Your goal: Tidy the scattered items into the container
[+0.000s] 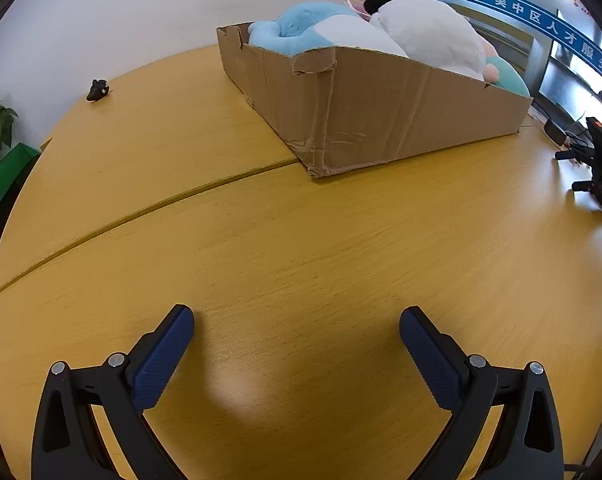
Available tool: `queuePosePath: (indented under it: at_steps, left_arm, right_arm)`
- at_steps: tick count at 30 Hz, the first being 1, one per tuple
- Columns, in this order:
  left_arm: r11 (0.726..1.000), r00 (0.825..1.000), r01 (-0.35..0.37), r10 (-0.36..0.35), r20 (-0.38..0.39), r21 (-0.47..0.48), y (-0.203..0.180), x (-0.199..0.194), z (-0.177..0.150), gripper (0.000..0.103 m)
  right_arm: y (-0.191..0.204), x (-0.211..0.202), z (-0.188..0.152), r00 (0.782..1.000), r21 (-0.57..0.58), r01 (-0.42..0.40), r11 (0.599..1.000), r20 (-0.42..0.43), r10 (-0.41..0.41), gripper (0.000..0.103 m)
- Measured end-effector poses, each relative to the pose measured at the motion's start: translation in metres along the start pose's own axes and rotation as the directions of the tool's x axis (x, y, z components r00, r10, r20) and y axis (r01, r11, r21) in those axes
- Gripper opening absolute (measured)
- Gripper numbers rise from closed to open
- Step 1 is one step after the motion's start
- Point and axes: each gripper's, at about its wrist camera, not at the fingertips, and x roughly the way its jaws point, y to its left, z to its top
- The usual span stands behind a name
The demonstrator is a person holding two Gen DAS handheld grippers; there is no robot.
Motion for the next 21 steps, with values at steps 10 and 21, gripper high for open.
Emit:
queuePosePath:
  at_steps: [10,21]
  left_arm:
    - [1.0,1.0,0.01,-0.01,0.005,0.022,0.001,0.0021,-0.0027,0.103]
    - [1.0,1.0,0.007,-0.008,0.007,0.018,-0.0016,0.0032,-0.0036,0.103]
  right_arm:
    - [-0.0006,-0.0012,-0.0005,1.0,0.001,0.001,1.0,0.001,-0.001,0.103]
    - [-0.0008,-0.0013,-0.0003,1.0,0.0,0.0,1.0,0.001,0.0,0.103]
